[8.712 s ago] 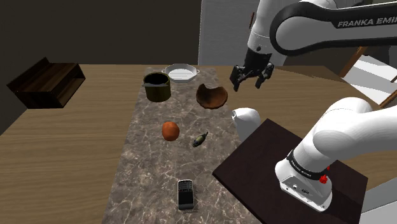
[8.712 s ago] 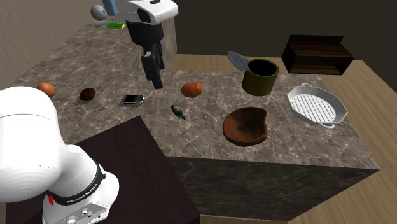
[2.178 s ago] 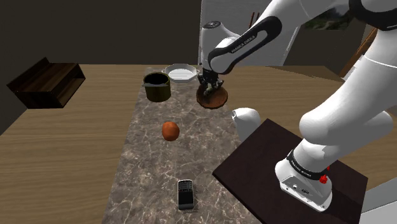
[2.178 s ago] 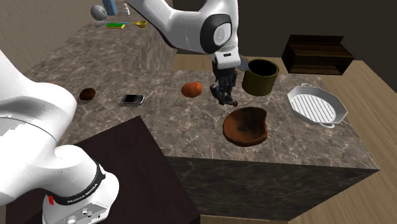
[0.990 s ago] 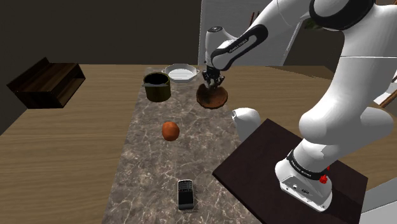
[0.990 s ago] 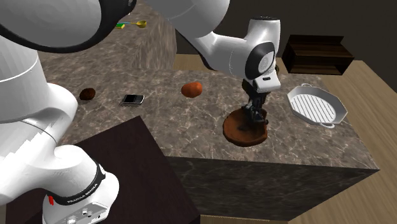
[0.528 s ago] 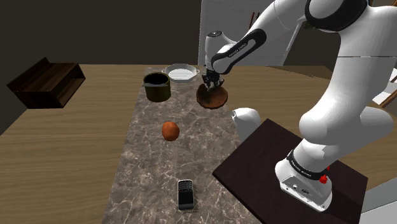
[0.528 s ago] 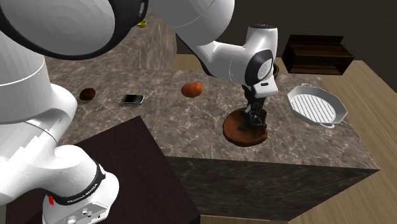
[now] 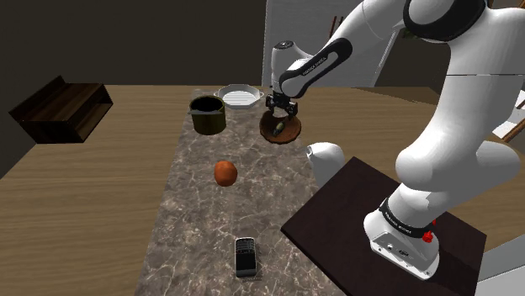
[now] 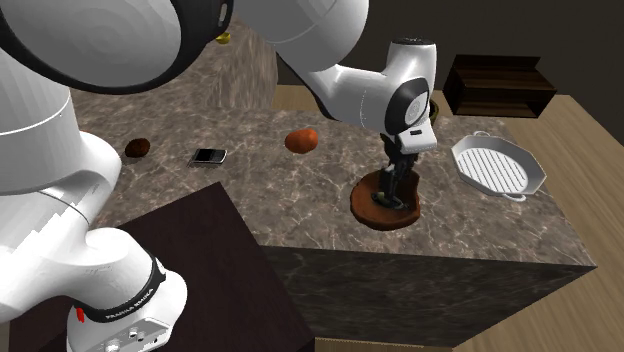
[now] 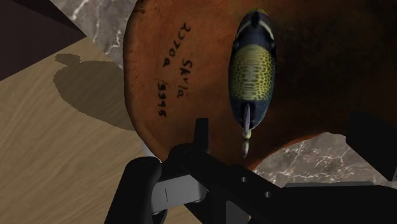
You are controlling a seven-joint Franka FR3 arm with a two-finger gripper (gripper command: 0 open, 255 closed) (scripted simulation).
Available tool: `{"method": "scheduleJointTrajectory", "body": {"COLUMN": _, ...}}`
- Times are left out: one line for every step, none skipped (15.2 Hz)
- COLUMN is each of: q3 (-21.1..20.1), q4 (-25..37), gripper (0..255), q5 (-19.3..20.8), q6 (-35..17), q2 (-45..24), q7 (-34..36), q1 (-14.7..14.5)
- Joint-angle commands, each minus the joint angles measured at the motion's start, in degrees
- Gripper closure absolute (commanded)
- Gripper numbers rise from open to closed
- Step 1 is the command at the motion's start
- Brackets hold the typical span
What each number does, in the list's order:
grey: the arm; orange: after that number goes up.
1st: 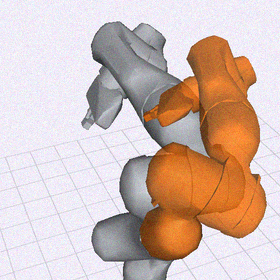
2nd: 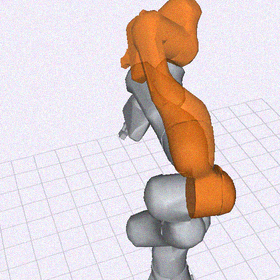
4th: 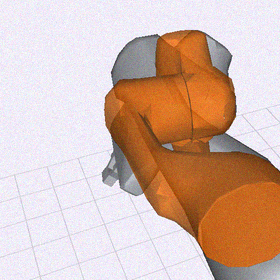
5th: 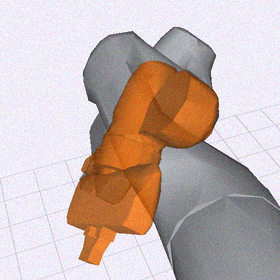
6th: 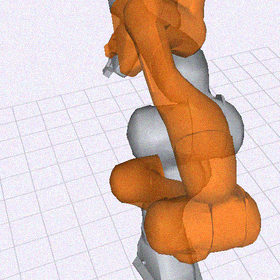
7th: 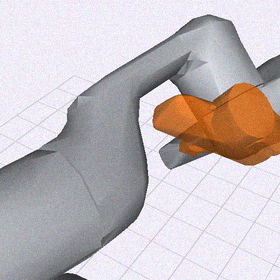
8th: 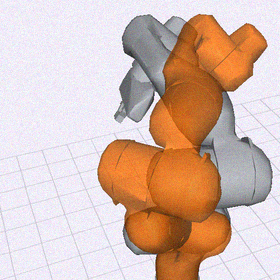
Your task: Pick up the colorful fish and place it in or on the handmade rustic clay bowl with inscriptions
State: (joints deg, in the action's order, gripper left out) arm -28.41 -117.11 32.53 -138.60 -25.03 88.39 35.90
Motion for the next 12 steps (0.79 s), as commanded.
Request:
{"method": "scheduleJointTrajectory", "body": {"q3": 0.0, "q4": 0.0, "gripper": 0, "q5": 0.0, "q6": 0.0, "q2": 0.0, "q7": 0.0, "q1": 0.0}}
{"method": "scheduleJointTrajectory", "body": {"q3": -0.9, "q4": -0.1, "gripper": 0, "q5": -1.3, "q6": 1.2, "q2": 1.5, "q7": -0.8, "q1": 0.5}}
{"method": "scheduleJointTrajectory", "body": {"q3": -1.7, "q4": -0.2, "gripper": 0, "q5": -2.7, "q6": 2.4, "q2": 3.0, "q7": -1.7, "q1": 0.9}}
{"method": "scheduleJointTrajectory", "body": {"q3": -2.5, "q4": -0.2, "gripper": 0, "q5": -4.0, "q6": 3.6, "q2": 4.5, "q7": -2.5, "q1": 1.3}}
{"method": "scheduleJointTrajectory", "body": {"q3": -3.1, "q4": -0.1, "gripper": 0, "q5": -5.1, "q6": 4.6, "q2": 5.6, "q7": -3.2, "q1": 1.6}}
{"method": "scheduleJointTrajectory", "body": {"q3": -3.1, "q4": -0.1, "gripper": 0, "q5": -5.1, "q6": 4.6, "q2": 5.6, "q7": -3.2, "q1": 1.6}}
{"method": "scheduleJointTrajectory", "body": {"q3": -3.1, "q4": -0.1, "gripper": 0, "q5": -5.1, "q6": 4.6, "q2": 5.7, "q7": -3.2, "q1": 1.6}}
{"method": "scheduleJointTrajectory", "body": {"q3": -3.1, "q4": -0.1, "gripper": 0, "q5": -5.1, "q6": 4.6, "q2": 5.6, "q7": -3.2, "q1": 1.6}}
{"method": "scheduleJointTrajectory", "body": {"q3": -3.1, "q4": -0.1, "gripper": 0, "q5": -5.1, "q6": 4.6, "q2": 5.6, "q7": -3.2, "q1": 1.6}}
{"method": "scheduleJointTrajectory", "body": {"q3": -3.1, "q4": -0.1, "gripper": 0, "q5": -5.1, "q6": 4.6, "q2": 5.6, "q7": -3.2, "q1": 1.6}}
{"method": "scheduleJointTrajectory", "body": {"q3": -3.1, "q4": -0.1, "gripper": 0, "q5": -5.1, "q6": 4.6, "q2": 5.6, "q7": -3.2, "q1": 1.6}}
{"method": "scheduleJointTrajectory", "body": {"q3": -3.1, "q4": -0.1, "gripper": 0, "q5": -5.1, "q6": 4.6, "q2": 5.6, "q7": -3.2, "q1": 1.6}}
